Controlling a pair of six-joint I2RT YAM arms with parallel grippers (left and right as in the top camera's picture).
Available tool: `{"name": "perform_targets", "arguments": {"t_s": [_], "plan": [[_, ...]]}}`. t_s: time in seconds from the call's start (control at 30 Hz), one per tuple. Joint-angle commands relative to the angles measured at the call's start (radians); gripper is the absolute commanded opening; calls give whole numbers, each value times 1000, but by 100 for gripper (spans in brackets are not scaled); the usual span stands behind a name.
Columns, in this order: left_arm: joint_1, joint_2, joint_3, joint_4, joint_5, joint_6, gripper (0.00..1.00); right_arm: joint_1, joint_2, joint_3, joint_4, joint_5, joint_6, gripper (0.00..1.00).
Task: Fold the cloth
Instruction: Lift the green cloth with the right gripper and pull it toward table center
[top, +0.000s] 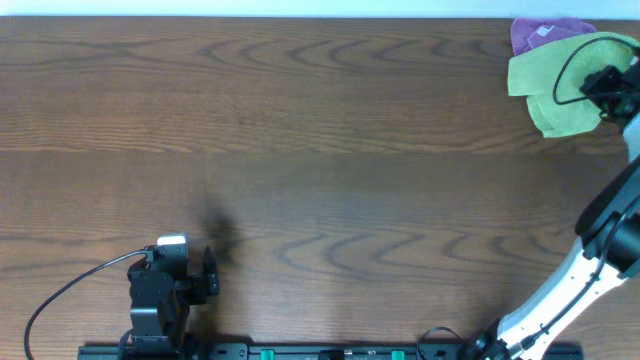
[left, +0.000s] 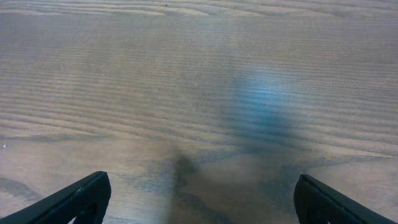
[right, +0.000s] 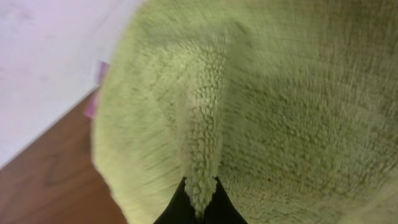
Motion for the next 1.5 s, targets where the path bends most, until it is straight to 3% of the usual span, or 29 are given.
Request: {"name": "perform_targets", "arguments": {"t_s": [0.0,0.2,0.5,0.8,1.13,1.47], "plan": [[7,0,-13,-26,-9,-3,95,3,7,121,-44,-94,5,1],[7,0,-13,-26,-9,-3,95,39,-6,303,-297,-110,-101,2],[7,0,-13,-26,-9,-3,95,214,-155,322,-688,150,-302,1],[7,0,-13,-26,-9,-3,95,340,-268,321,-873,248,-305,1],[7,0,-13,-26,-9,-3,95,508,-430,293,-972,348,-246,2],[7,0,-13,-26,-9,-3,95,634,-778,-97,-855,373,-245,1]]}}
